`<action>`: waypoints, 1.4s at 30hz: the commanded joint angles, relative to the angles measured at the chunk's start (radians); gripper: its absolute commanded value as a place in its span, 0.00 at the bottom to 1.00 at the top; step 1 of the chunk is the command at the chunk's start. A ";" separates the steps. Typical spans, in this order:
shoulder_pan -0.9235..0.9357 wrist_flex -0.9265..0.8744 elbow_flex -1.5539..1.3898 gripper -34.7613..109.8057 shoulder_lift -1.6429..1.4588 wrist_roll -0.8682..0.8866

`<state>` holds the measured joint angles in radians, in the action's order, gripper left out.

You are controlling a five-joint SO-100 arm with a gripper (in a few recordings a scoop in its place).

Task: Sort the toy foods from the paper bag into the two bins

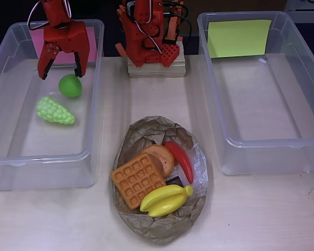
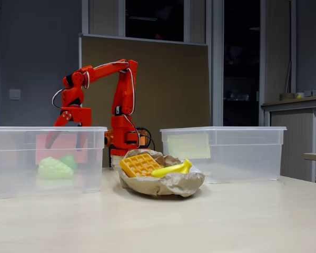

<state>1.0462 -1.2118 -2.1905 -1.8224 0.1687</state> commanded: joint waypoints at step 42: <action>-1.057 0.123 0.244 0.38 0.048 0.311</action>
<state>0.0092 -1.1321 -1.9159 -1.7595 0.4387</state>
